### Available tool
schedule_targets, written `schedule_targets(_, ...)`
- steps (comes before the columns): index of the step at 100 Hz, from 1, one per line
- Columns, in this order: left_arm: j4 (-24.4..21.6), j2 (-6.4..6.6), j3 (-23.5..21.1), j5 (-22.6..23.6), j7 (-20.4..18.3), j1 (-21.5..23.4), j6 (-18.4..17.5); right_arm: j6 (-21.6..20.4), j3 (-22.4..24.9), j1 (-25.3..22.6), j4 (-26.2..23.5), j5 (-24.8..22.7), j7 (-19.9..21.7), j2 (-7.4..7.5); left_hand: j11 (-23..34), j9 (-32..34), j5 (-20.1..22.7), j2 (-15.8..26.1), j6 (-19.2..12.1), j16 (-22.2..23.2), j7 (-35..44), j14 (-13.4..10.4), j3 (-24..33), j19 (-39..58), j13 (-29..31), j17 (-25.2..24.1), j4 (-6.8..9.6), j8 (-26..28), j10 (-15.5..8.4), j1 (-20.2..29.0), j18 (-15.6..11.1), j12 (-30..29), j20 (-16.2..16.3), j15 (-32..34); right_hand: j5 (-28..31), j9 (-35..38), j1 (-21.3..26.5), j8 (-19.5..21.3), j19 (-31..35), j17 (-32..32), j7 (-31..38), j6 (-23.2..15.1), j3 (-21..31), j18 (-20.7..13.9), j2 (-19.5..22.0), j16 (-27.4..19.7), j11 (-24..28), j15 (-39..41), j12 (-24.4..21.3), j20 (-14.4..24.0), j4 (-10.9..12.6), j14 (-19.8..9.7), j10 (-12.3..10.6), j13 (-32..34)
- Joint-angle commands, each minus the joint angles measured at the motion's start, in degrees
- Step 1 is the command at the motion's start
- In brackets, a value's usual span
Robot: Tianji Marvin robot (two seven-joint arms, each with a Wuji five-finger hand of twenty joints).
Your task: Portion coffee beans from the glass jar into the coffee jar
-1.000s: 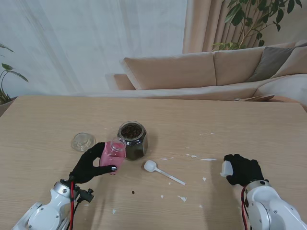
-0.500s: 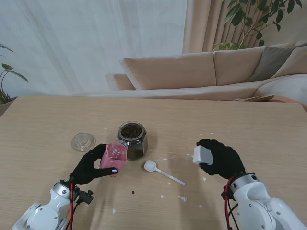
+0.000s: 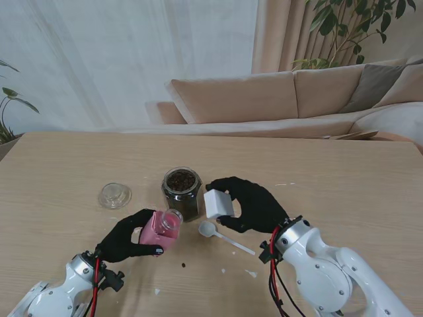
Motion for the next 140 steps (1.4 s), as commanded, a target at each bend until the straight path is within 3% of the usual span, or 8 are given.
schedule_targets(1,-0.7,-0.06,0.0,0.2,-0.9,0.7,-0.5,-0.9,-1.0,0.9,-0.5,-0.2,1.3,-0.32,9.8,6.8,5.4,11.4,-11.0,0.7,12.6,-1.5,18.1,0.0,1.1,0.3,1.84,4.0,-8.0,13.9,-0.4,5.5,0.4,0.0,4.3,5.4,6.3,0.6,1.6,0.1,3.5,-2.1,4.8,-0.2,5.0,0.8,2.8,0.0,0.9,-0.1,1.4,-0.9,-1.9,1.1)
schedule_targets(15,-0.9,0.04,0.1,0.8,-1.0,0.8,-0.4,-1.5,-3.9,3.3,0.1,2.0,3.2,-0.03,9.7,6.9,5.3,11.4,-11.1,0.6,12.5,-1.4,18.1,-0.1,1.1,0.3,1.9,3.9,-8.1,13.9,-0.5,5.6,0.4,-0.1,4.3,5.5,6.5,0.4,1.5,0.1,3.3,-2.0,4.8,-0.3,5.0,0.7,2.5,-0.3,0.8,-0.1,1.4,-0.9,-1.8,1.1)
schedule_targets(46,-1.3,0.29,0.7,1.1,-1.8,0.8,0.1,-3.8,-10.1,8.8,3.5,-1.6,2.8,0.24,9.5,6.9,5.4,11.5,-11.1,0.7,12.3,-1.4,18.0,0.0,1.1,0.5,1.93,3.9,-8.1,13.9,-0.5,5.8,0.4,-0.1,4.3,5.6,6.3,0.5,1.3,0.3,3.2,-2.0,4.6,-0.6,5.3,0.8,2.2,-0.4,0.8,-0.3,1.4,-1.1,-2.1,1.4)
schedule_targets(63,-1.4,0.26,0.7,1.2,-1.7,0.9,0.3,-4.5,-12.4,10.8,4.8,-0.8,3.3,0.3,9.4,6.9,5.4,11.5,-11.1,0.7,12.3,-1.4,18.0,0.0,1.2,0.5,1.95,3.9,-8.1,13.9,-0.5,5.8,0.4,-0.2,4.5,5.9,6.3,0.5,1.2,0.7,3.4,-2.0,4.6,-0.8,5.3,0.9,2.3,-0.3,0.8,-0.3,1.5,-1.0,-2.0,1.6)
schedule_targets(140,-1.6,-0.16,0.3,0.4,-0.8,1.0,1.0,-5.2,-14.4,11.4,5.6,-1.0,3.5,0.43,9.4,6.9,5.5,11.4,-11.0,0.9,12.3,-1.4,18.2,0.0,1.2,0.6,1.89,4.0,-8.1,13.9,-0.4,6.0,0.4,-0.1,4.4,5.7,5.4,0.6,1.4,1.6,3.4,-1.7,3.9,-0.9,5.0,1.2,2.3,-0.1,1.0,-0.3,1.1,-0.7,-1.8,1.6)
